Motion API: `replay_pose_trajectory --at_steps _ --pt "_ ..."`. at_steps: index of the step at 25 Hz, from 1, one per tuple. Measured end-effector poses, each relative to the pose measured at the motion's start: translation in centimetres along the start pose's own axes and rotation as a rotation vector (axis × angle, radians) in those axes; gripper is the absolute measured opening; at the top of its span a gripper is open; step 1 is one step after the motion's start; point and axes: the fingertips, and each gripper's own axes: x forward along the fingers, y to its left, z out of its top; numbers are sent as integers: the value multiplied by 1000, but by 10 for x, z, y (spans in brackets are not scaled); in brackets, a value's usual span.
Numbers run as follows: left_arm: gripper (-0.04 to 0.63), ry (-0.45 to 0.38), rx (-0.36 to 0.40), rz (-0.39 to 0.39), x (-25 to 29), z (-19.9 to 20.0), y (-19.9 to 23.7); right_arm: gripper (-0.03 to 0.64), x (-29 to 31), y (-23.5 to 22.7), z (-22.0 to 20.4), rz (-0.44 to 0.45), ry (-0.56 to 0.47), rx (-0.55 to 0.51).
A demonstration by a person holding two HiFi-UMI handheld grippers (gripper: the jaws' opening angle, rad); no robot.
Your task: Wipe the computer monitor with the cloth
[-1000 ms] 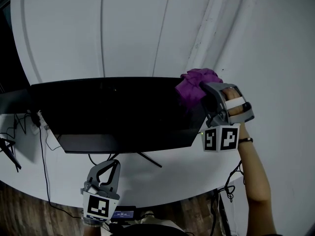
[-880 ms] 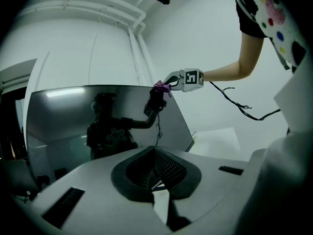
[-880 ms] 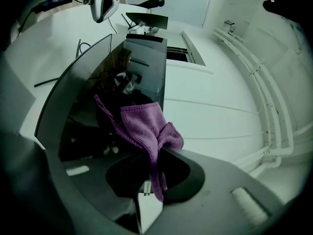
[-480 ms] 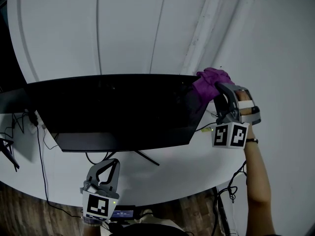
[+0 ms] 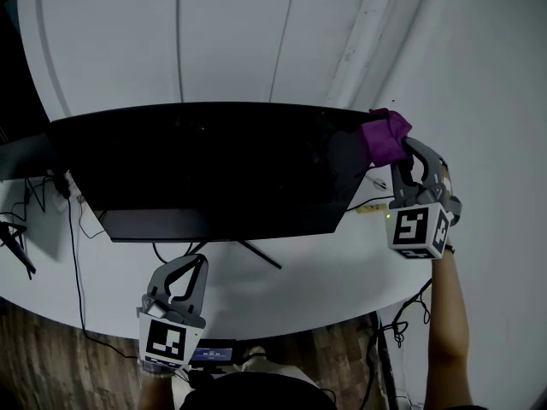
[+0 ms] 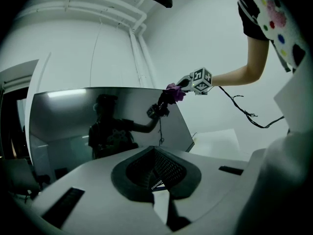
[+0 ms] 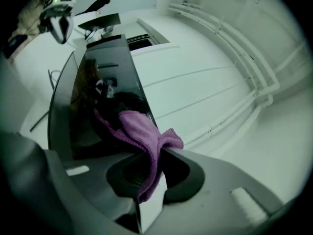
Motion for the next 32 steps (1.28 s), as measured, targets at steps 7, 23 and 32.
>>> replay_pose_trajectory --at_steps 7,23,32 --pt "5 2 -23 45 -18 -4 18 63 -38 56 44 127 -89 333" --pt "5 47 -19 82 -72 -28 42 63 -94 259 162 526 -198 898" --pt "5 86 -40 77 -88 -48 46 63 -106 314 168 641 -134 997"
